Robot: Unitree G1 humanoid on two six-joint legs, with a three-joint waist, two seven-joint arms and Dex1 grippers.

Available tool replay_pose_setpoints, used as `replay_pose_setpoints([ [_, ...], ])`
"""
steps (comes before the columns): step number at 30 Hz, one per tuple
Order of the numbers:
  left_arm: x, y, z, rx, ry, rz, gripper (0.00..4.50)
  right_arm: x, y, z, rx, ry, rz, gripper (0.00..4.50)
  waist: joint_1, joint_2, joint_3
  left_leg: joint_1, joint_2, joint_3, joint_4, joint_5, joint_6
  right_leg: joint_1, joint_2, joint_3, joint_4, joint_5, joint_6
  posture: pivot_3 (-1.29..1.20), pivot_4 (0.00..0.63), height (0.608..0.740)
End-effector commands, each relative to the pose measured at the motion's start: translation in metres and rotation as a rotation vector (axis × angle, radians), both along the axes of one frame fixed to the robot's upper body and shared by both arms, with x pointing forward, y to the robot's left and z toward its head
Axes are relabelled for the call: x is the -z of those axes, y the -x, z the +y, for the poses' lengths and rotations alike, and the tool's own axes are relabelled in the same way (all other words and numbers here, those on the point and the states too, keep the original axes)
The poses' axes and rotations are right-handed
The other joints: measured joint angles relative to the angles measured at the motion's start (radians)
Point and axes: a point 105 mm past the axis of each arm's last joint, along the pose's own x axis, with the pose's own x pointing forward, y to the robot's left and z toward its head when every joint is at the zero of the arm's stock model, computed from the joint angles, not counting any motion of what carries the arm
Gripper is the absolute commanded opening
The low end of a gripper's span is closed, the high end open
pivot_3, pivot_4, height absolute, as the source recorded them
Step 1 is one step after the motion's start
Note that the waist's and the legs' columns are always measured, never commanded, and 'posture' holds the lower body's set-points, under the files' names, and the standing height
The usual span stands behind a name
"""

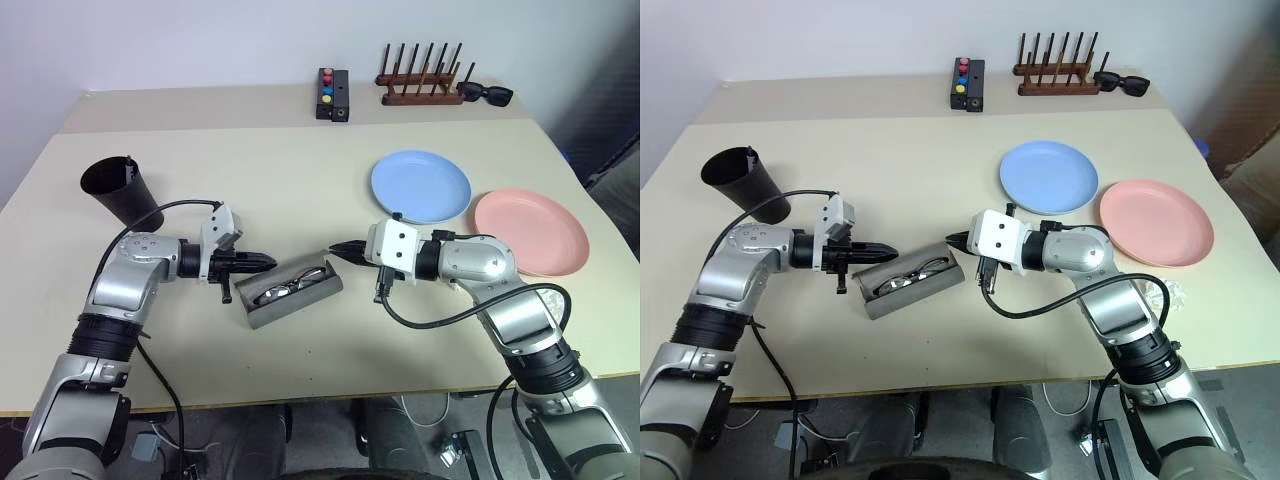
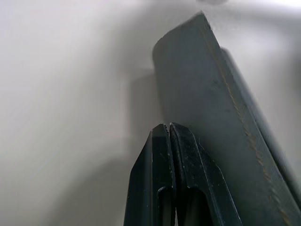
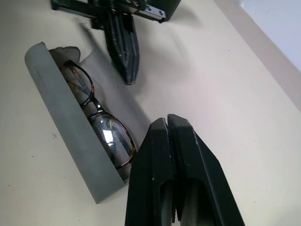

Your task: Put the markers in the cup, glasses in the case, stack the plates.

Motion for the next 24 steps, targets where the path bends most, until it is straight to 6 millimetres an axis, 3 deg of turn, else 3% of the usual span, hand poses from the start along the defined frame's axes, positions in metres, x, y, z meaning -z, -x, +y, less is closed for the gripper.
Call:
replay_pose_setpoints([
  [1, -0.006, 0.014, -0.009, 0.052, 0.004, -0.03, 0.04, -0.013, -0.001, 0.0, -0.009, -0.021, -0.05, 0.0, -0.001, 0.0, 0.0, 0.0, 0.0, 0.0, 0.0, 0.0, 0.0, 0.0, 0.0, 0.0, 0.0, 0.0, 0.0, 0.0, 0.15, 0.739],
  [9, 0.005, 0.027, -0.011, 0.061, -0.045, -0.044, 0.04, -0.008, 0.003, -0.006, -0.031, -0.011, 0.003, 0.0, 0.002, 0.0, 0.0, 0.0, 0.0, 0.0, 0.0, 0.0, 0.0, 0.0, 0.0, 0.0, 0.0, -0.002, -0.003, 0.0, 0.15, 0.739],
  [14, -0.02, 0.018, -0.008, -0.013, 0.069, -0.125, 0.04, -0.014, 0.004, -0.012, -0.015, -0.108, 0.057, 0.0, 0.002, 0.0, 0.0, 0.0, 0.0, 0.0, 0.0, 0.0, 0.0, 0.0, 0.0, 0.0, 0.0, -0.002, -0.003, 0.0, 0.15, 0.739],
  [17, -0.033, 0.019, 0.004, -0.074, 0.087, -0.213, 0.04, -0.018, -0.004, -0.028, 0.063, -0.142, 0.07, 0.0, 0.0, 0.0, 0.0, 0.0, 0.0, 0.0, 0.0, 0.0, 0.0, 0.0, 0.0, 0.0, 0.0, -0.002, -0.003, 0.0, 0.15, 0.739],
  [22, -0.042, 0.037, 0.014, -0.12, 0.113, -0.287, 0.04, -0.016, -0.033, -0.066, 0.273, -0.123, 0.072, 0.0, 0.002, 0.0, 0.0, 0.0, 0.0, 0.0, 0.0, 0.0, 0.0, 0.0, 0.0, 0.0, -0.001, -0.002, -0.003, 0.0, 0.15, 0.739],
  [24, -0.042, 0.041, 0.015, -0.141, 0.114, -0.299, 0.0, -0.014, -0.042, -0.08, 0.338, -0.104, 0.076, 0.52, 0.005, 0.0, 0.0, 0.0, 0.0, 0.0, 0.0, 0.0, 0.0, 0.0, 0.0, 0.0, -0.001, -0.002, -0.004, 0.0, 0.15, 0.739],
])
